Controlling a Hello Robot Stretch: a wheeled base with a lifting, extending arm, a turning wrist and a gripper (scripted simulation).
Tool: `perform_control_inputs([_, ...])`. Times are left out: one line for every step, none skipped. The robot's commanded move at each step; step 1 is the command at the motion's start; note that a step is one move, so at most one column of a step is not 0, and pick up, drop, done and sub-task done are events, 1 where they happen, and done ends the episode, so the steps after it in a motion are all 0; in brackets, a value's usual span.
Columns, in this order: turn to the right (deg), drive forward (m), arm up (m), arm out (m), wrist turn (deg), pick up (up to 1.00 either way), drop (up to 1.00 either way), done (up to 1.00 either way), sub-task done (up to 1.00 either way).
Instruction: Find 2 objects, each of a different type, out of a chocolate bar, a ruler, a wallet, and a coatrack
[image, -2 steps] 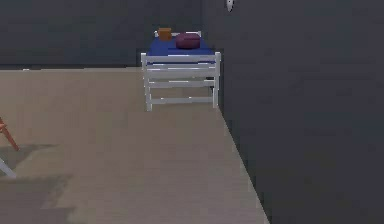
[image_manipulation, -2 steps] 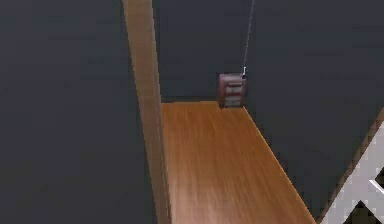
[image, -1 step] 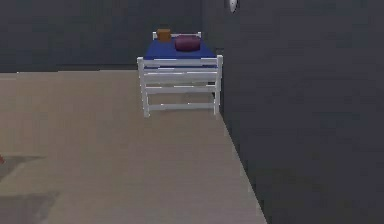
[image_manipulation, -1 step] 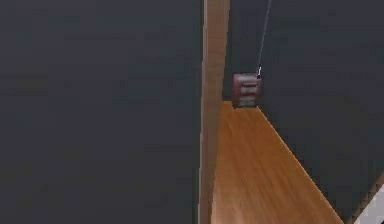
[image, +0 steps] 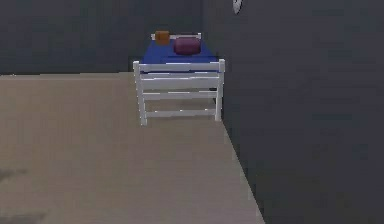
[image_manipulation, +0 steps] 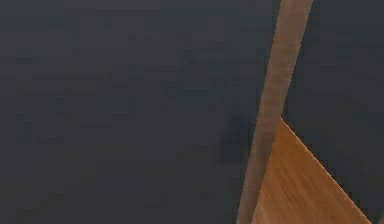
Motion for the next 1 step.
perform_control_inputs([0.0, 0.3, 0.0, 0.0, 0.0, 0.0, 0.0, 0.0, 0.0])
